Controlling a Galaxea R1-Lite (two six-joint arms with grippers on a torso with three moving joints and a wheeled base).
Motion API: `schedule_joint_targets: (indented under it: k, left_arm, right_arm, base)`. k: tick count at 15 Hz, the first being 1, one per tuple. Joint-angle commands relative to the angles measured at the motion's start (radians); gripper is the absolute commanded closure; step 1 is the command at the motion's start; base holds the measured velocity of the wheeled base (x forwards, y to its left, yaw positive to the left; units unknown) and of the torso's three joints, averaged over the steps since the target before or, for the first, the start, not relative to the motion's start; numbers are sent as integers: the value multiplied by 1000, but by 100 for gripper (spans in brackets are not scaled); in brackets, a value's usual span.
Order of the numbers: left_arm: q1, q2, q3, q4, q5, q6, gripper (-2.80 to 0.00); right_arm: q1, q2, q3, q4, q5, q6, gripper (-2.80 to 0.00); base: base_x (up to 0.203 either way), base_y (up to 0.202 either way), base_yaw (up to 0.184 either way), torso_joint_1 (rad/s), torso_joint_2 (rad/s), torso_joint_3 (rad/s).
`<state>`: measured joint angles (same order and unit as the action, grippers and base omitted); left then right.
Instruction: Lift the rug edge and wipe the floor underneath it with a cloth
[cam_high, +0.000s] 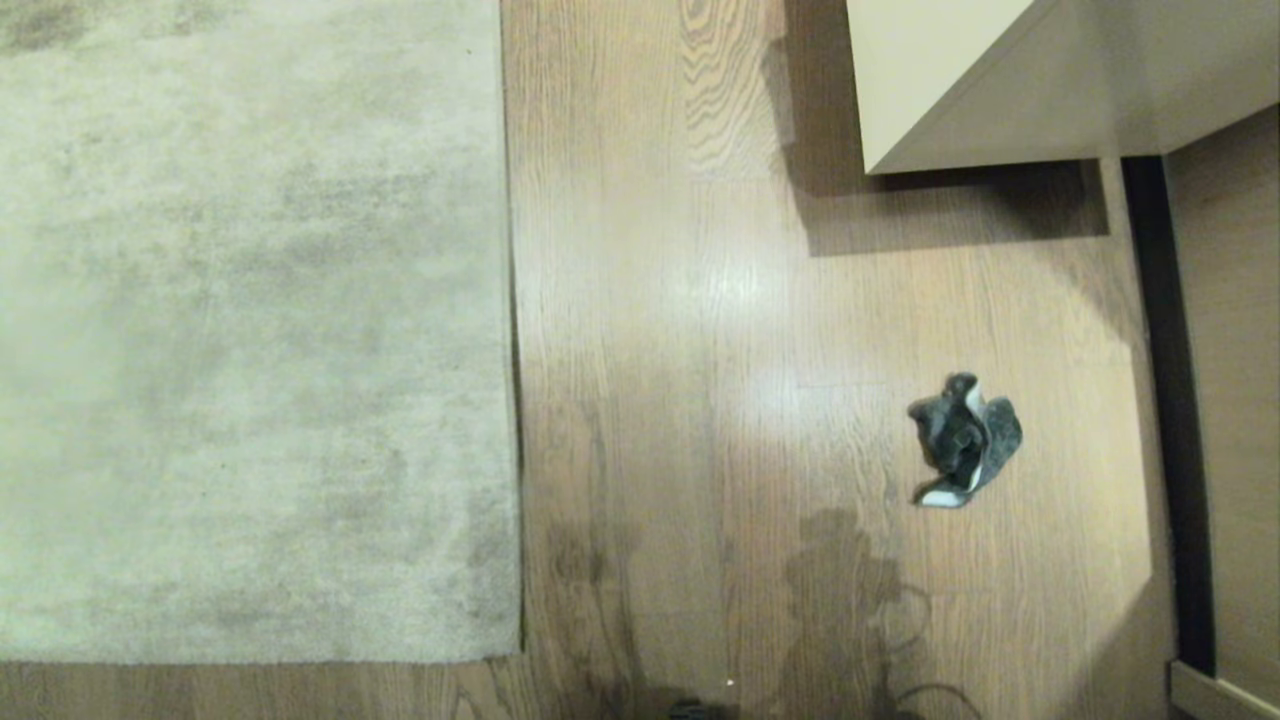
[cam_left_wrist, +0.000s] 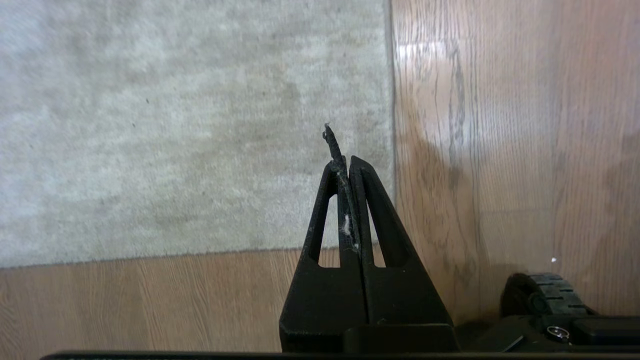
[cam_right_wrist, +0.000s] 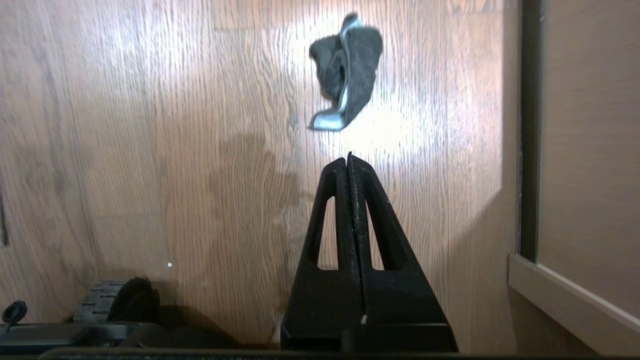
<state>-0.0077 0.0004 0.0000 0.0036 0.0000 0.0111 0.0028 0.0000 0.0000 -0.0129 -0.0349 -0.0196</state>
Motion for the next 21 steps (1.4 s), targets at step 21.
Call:
schedule_joint_targets:
  k: [21]
  left_arm:
    - [0,0,0,-1,0,3,0]
  right_arm:
    - [0,2,0,-1,0,0,0]
  base:
    - [0,0,0,2,2,203]
